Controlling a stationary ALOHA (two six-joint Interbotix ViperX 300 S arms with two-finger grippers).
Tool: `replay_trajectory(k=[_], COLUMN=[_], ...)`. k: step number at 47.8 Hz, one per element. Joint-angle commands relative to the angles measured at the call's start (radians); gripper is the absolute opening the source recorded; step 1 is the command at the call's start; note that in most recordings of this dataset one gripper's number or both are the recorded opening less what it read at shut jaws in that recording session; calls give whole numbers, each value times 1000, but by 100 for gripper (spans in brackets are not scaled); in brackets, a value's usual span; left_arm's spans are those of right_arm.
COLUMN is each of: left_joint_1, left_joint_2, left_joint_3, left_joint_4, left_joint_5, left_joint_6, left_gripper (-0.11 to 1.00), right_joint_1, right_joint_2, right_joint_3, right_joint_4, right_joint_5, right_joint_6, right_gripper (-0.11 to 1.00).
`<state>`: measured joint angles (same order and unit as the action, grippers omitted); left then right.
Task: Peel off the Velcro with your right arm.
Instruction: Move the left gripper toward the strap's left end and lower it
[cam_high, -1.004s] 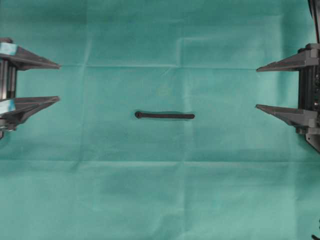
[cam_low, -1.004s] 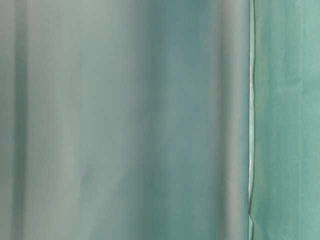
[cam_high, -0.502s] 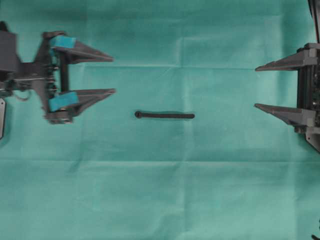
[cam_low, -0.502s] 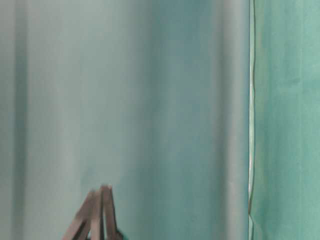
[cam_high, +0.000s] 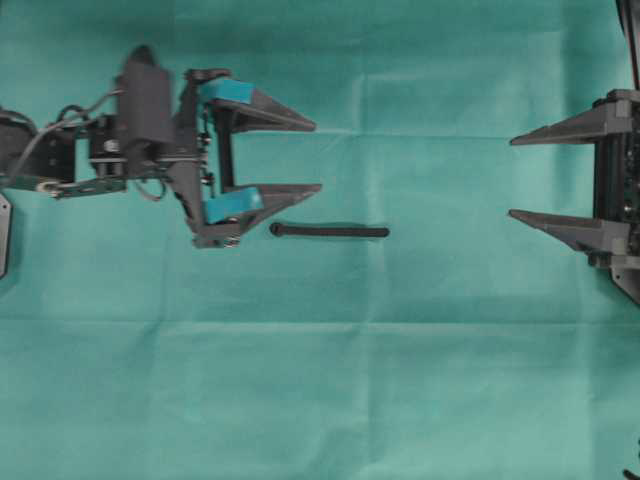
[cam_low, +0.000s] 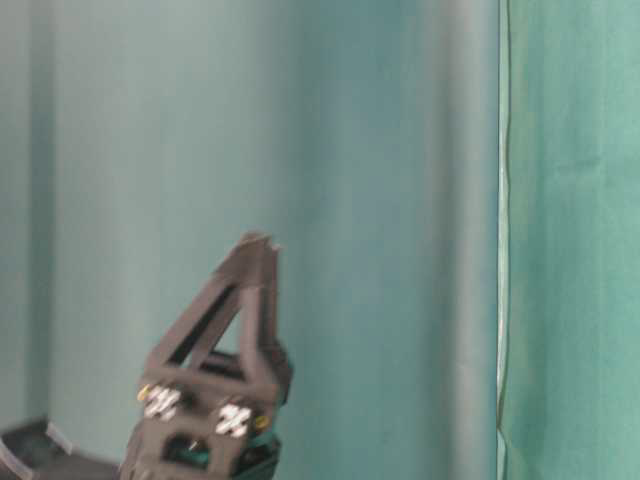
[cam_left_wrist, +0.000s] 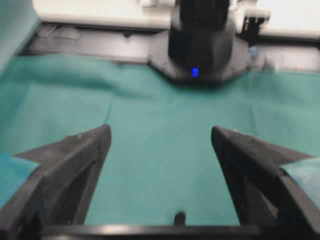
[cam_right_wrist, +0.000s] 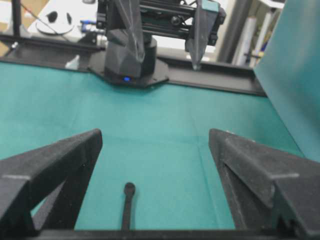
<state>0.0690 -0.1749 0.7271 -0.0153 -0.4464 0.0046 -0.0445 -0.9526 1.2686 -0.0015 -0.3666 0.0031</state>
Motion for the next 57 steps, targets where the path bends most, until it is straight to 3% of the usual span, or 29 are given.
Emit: replay_trajectory(k=[1,18,28,36,57], left_joint_1=[-6,-29,-35,-38,-35], left_joint_2=[2,64,140,176,308], left_joint_3=[-69,-238,-307,-328,-324], left_joint_4=[-2,-2,-2,0,-2], left_joint_5=[121,594,769,790,699], left_joint_6=[2,2,0,3,3], left_gripper=[92,92,92,92,92], right_joint_1=[-2,-2,-2,-2,-2], right_joint_2=[-6,-20,-20,-20,-20], right_joint_3=[-9,8,8,9,20], right_joint_4=[2,0,0,0,-2], right_joint_5=[-6,-6,-6,-6,-9], right_joint_6=[2,2,2,2,2], right_gripper=[82,82,82,82,82])
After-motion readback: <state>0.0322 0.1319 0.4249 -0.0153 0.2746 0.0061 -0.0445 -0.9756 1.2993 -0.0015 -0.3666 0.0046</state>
